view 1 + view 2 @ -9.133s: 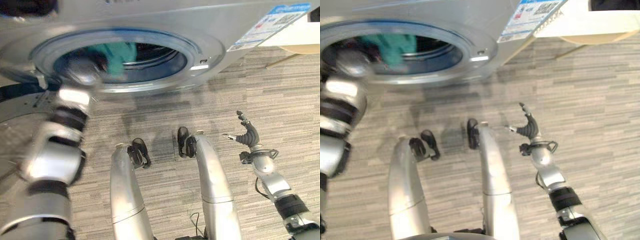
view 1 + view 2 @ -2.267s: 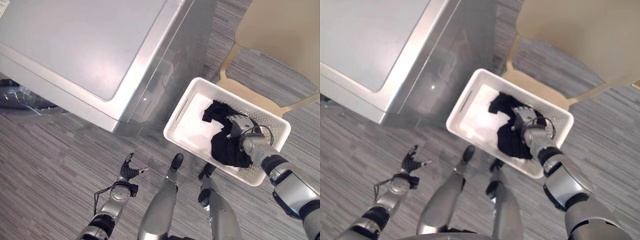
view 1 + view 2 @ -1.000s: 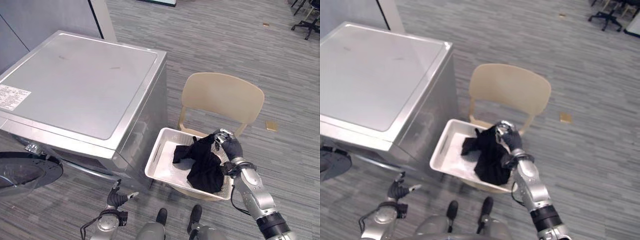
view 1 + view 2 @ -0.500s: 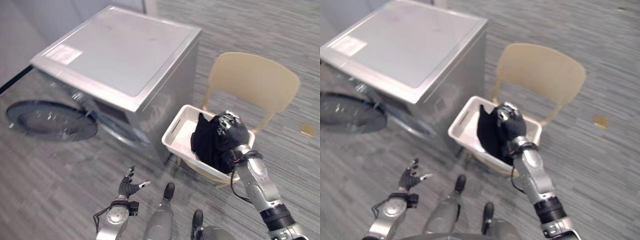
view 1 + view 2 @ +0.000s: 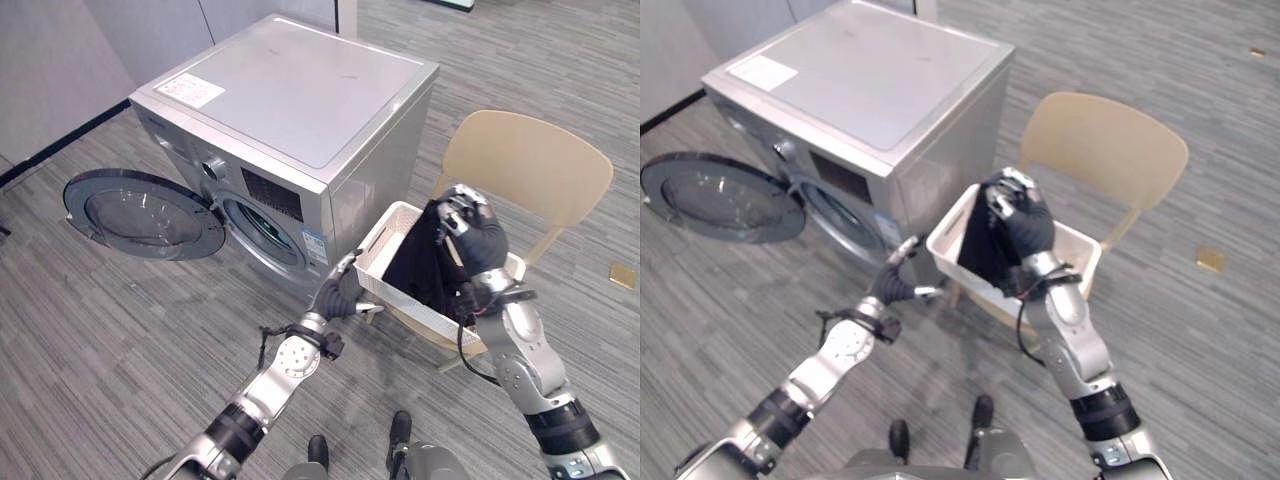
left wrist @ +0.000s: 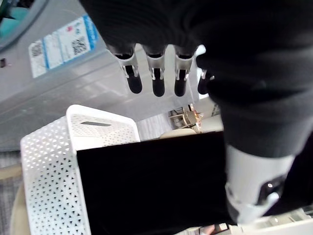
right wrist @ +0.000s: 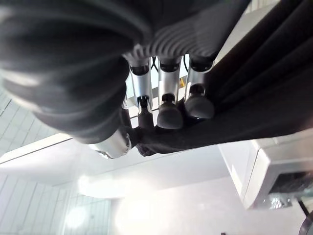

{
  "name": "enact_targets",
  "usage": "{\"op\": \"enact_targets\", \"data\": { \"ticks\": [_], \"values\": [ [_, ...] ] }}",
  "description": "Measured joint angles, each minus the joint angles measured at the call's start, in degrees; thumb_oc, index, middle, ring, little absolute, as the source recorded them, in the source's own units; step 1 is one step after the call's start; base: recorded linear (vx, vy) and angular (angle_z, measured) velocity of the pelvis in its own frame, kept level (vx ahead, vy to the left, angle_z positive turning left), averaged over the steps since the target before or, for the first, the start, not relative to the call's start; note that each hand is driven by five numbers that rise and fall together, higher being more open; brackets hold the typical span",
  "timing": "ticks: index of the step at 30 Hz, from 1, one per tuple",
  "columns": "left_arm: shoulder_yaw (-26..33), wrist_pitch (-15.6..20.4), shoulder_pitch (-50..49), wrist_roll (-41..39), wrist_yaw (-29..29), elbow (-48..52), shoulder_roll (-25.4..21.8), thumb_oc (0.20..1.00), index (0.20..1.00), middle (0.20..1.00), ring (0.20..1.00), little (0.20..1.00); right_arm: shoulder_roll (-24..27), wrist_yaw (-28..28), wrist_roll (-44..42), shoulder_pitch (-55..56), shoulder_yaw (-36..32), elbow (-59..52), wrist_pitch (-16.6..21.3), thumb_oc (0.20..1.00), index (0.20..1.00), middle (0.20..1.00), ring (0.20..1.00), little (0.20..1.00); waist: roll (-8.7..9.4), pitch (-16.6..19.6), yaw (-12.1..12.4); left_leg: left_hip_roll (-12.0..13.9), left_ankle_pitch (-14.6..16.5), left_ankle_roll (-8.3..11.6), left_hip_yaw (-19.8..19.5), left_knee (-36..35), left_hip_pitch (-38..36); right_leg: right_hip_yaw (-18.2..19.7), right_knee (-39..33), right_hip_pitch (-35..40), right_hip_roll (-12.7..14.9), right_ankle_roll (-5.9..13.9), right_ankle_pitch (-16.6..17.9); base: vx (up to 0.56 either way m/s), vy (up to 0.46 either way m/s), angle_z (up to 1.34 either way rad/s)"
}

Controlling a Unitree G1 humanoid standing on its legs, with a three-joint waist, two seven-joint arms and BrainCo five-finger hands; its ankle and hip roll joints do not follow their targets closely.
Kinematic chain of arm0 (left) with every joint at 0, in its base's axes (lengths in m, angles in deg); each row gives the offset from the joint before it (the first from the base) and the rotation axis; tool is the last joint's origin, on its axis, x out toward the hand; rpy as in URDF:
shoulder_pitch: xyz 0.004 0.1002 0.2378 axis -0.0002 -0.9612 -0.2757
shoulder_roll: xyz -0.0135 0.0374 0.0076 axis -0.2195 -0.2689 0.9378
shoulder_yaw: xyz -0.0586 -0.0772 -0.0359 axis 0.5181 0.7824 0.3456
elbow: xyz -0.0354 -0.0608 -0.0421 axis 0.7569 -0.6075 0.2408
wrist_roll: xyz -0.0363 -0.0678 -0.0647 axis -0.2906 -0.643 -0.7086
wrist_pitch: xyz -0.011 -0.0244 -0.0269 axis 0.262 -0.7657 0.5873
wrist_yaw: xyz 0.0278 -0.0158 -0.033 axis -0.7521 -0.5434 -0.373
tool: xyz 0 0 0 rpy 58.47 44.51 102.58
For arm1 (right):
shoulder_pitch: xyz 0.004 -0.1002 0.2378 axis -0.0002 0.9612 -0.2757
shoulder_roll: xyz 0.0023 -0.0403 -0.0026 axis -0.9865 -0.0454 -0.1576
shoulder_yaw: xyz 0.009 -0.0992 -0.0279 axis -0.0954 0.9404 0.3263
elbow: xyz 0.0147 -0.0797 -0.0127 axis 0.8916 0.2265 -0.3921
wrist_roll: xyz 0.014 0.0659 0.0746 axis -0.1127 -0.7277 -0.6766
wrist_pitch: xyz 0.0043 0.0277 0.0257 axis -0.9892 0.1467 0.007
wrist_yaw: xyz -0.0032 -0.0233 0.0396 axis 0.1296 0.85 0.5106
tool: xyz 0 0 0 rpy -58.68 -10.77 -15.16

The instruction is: Grab the laundry basket,head to the washer,open it,put in the laundry and shut it.

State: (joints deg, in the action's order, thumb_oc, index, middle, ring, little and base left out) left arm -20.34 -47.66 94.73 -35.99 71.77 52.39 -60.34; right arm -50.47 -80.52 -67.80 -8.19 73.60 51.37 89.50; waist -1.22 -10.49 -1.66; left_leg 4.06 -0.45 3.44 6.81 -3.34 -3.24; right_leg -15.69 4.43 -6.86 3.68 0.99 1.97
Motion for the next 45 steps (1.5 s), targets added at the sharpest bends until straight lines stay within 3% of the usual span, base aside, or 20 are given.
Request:
{"op": "enact_targets", "data": {
  "ticks": [4,11,12,17,22,24,27,31,32,33,40,45],
  "values": [
    [-0.27,-0.30,1.55,0.92,-3.32,-4.04,2.73,1.000,1.000,1.000,1.000,1.000,-3.19,0.12,-1.10,-4.02,6.49,-1.99,0.12,0.200,0.200,0.200,0.200,0.200,0.21,4.75,0.02,-0.72,0.11,-1.04,2.03,-0.68,-0.38,2.52,0.00,-1.02,0.30,0.88,0.79,0.01,0.045,-0.25],
    [-1.14,-2.36,1.79,3.35,-7.94,-12.33,5.39,1.000,1.000,1.000,1.000,1.000,-4.87,0.01,-3.76,-6.97,10.81,-5.03,0.24,0.200,0.200,0.200,0.200,0.200,0.26,6.68,0.06,-0.59,-0.02,-1.16,2.27,-0.71,-0.93,2.84,-0.34,-0.51,-0.19,0.70,1.18,0.00,0.010,-0.04],
    [-1.49,-3.01,2.01,4.54,-8.42,-14.07,6.15,0.200,0.200,0.200,0.200,0.200,-5.31,-0.04,-4.55,-7.81,11.77,-5.25,0.32,0.200,0.200,0.200,0.200,0.200,0.26,6.69,0.04,-0.58,-0.07,-1.12,2.26,-0.68,-0.93,2.84,-0.50,-0.44,-0.35,0.58,1.27,0.00,0.000,0.00],
    [-2.35,-4.14,2.80,5.00,-11.10,-15.77,7.56,0.200,0.200,0.200,0.200,0.200,-5.43,-0.24,-5.04,-8.09,12.69,-5.37,0.68,0.200,0.200,0.200,0.200,0.200,0.25,6.70,0.06,-0.27,-0.13,-1.05,2.02,-0.62,-1.00,2.55,-1.02,0.07,-0.68,0.54,1.39,-0.01,-0.002,0.03],
    [-1.76,-4.10,2.39,4.84,-11.93,-9.08,5.77,0.200,0.200,0.200,0.200,0.200,-3.43,0.05,-5.44,-3.69,11.92,-5.48,1.32,0.200,0.200,0.200,0.200,0.200,0.20,6.69,0.19,-0.12,-0.13,-1.04,1.80,-0.64,-0.91,2.21,-1.39,0.36,-0.74,0.55,1.39,0.00,-0.014,0.03],
    [2.89,-3.45,-3.72,4.17,-11.58,-0.33,3.89,0.200,0.200,0.200,0.200,0.200,-1.96,1.26,-5.26,2.25,9.09,-6.65,1.45,0.200,0.200,0.200,0.200,0.200,0.21,6.71,0.11,0.26,-0.11,-1.03,1.75,-0.76,-1.00,2.10,-2.07,1.10,-0.95,0.58,1.40,0.00,0.000,0.00],
    [7.37,-2.36,-7.90,3.66,-11.74,2.05,1.01,0.200,0.200,0.200,0.200,0.200,2.70,1.03,-4.20,7.09,6.04,-6.56,0.96,0.200,0.200,0.200,0.200,0.200,-0.05,6.71,0.23,0.34,-0.12,-1.02,1.43,-0.73,-0.93,1.75,-2.91,1.27,-1.03,0.57,1.68,0.01,-0.031,0.07],
    [16.85,-1.24,-17.84,1.81,-8.96,9.06,-1.36,0.200,0.200,0.200,0.200,0.200,5.08,2.24,6.37,17.27,-5.43,-7.11,0.48,0.219,0.219,0.219,0.219,0.219,-0.22,6.66,0.18,0.37,-0.09,-1.02,0.19,-0.75,-1.11,0.47,-3.93,2.45,-0.88,0.65,1.69,0.00,-0.018,0.14],
    [17.88,-0.88,-18.97,1.76,-8.69,9.57,-1.67,0.200,0.200,0.200,0.200,0.200,5.65,2.25,8.10,18.35,-6.66,-6.95,0.40,0.413,0.413,0.413,0.413,0.413,-0.30,6.61,0.29,0.44,-0.08,-1.04,0.19,-0.76,-0.91,0.46,-4.00,2.39,-0.89,0.65,1.69,-0.01,-0.032,0.06],
    [19.71,-0.10,-21.51,0.55,-7.69,9.86,-2.25,0.200,0.200,0.200,0.200,0.200,6.63,2.46,11.66,20.63,-8.41,-6.52,0.19,1.000,1.000,1.000,1.000,1.000,-0.53,6.55,0.53,0.51,-0.09,-1.04,0.10,-0.77,-0.72,0.32,-4.15,2.39,-0.95,0.70,1.73,-0.01,-0.032,0.03],
    [29.96,1.61,-36.19,-2.71,-1.97,11.92,-2.57,0.200,0.200,0.200,0.200,0.200,11.53,2.93,29.94,32.85,-18.21,-1.34,-0.42,1.000,1.000,1.000,1.000,1.000,-1.58,6.50,0.56,0.60,0.03,-1.18,-1.26,-0.75,0.40,-0.73,-4.79,2.36,-0.83,0.72,1.71,-0.02,-0.026,0.09],
    [31.43,1.91,-37.77,-6.39,1.19,0.92,-1.23,0.200,0.200,0.200,0.200,0.200,11.48,3.45,34.14,32.81,-17.58,8.25,-1.76,1.000,1.000,1.000,1.000,1.000,-2.72,5.86,2.02,0.62,-0.06,-1.16,-1.94,-0.49,1.26,-1.37,-4.78,2.01,-0.81,0.72,1.70,-0.07,-0.008,0.05]
  ]
}}
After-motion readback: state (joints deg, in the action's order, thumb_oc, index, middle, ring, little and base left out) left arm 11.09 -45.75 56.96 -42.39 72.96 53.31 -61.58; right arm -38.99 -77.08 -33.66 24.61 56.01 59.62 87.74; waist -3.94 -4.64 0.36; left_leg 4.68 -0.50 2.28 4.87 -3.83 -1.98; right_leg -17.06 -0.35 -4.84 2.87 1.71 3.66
